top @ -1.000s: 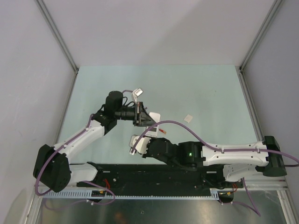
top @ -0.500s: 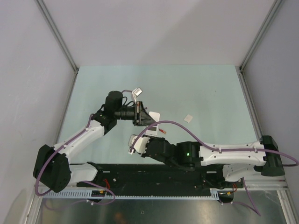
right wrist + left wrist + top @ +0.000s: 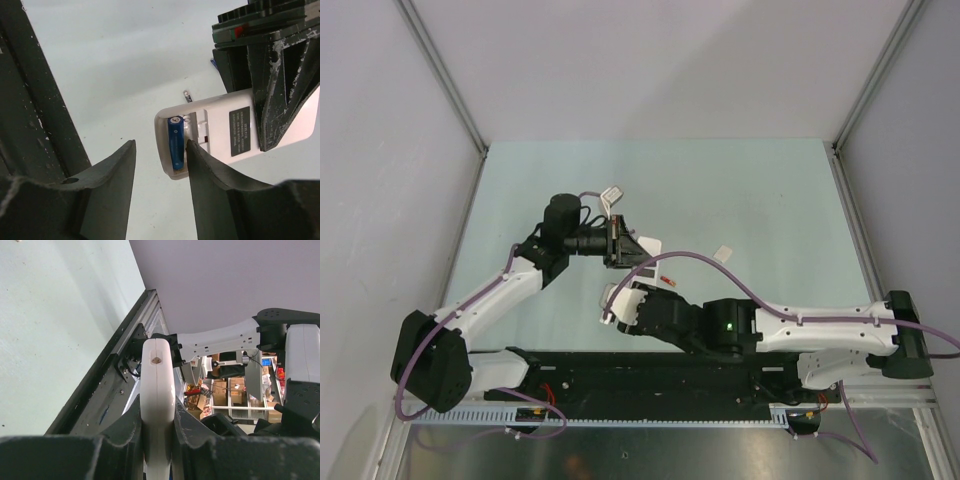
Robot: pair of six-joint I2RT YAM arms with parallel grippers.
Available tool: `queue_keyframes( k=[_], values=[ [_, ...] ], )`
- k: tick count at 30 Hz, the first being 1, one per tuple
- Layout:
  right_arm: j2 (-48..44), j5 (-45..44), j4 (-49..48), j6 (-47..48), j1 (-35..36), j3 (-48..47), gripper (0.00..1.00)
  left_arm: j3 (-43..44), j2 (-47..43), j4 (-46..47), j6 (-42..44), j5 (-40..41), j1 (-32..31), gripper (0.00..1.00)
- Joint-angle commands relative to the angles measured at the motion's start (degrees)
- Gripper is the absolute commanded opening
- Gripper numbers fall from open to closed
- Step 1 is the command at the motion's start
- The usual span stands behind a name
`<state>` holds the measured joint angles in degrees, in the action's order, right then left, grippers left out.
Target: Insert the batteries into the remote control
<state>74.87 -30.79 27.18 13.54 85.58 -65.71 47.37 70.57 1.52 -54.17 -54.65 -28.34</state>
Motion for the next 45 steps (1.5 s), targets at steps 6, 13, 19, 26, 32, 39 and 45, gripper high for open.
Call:
queue_keyframes(
  k=[6, 13, 19, 26, 32, 39, 45],
  values=[
    [-2.27, 1.61, 3.49, -2.55, -1.47, -3.19, 0.53, 1.84, -1.04, 2.96, -2.60, -3.53, 0.04, 0.00],
    [-2.98, 1.52, 3.85, -3.17, -1.73, -4.33, 0.54, 1.84, -0.87, 2.96, -2.43, -3.53, 0.12, 0.00],
    [-3.94, 1.34, 4.11, -2.91, -1.82, -5.04, 0.56, 1.84, -0.87, 2.96, -2.43, -3.53, 0.13, 0.00],
    [-3.94, 0.73, 4.11, -2.91, -2.44, -5.57, 0.58, 1.67, -1.13, 3.05, -2.52, -3.53, 0.12, 0.00],
    [-4.38, 0.99, 3.76, -2.82, -3.05, -6.18, 0.59, 1.49, -1.13, 3.05, -2.52, -3.62, 0.12, 0.00],
    [-5.08, 2.92, 5.07, -2.99, -3.32, -7.41, 0.62, 1.32, -0.87, 3.23, -2.52, -3.62, 0.12, 0.00],
    [-5.96, 3.19, 6.48, -3.43, -2.53, -8.03, 0.64, 1.58, -0.61, 3.32, -2.60, -3.62, 0.30, 0.00]
  ],
)
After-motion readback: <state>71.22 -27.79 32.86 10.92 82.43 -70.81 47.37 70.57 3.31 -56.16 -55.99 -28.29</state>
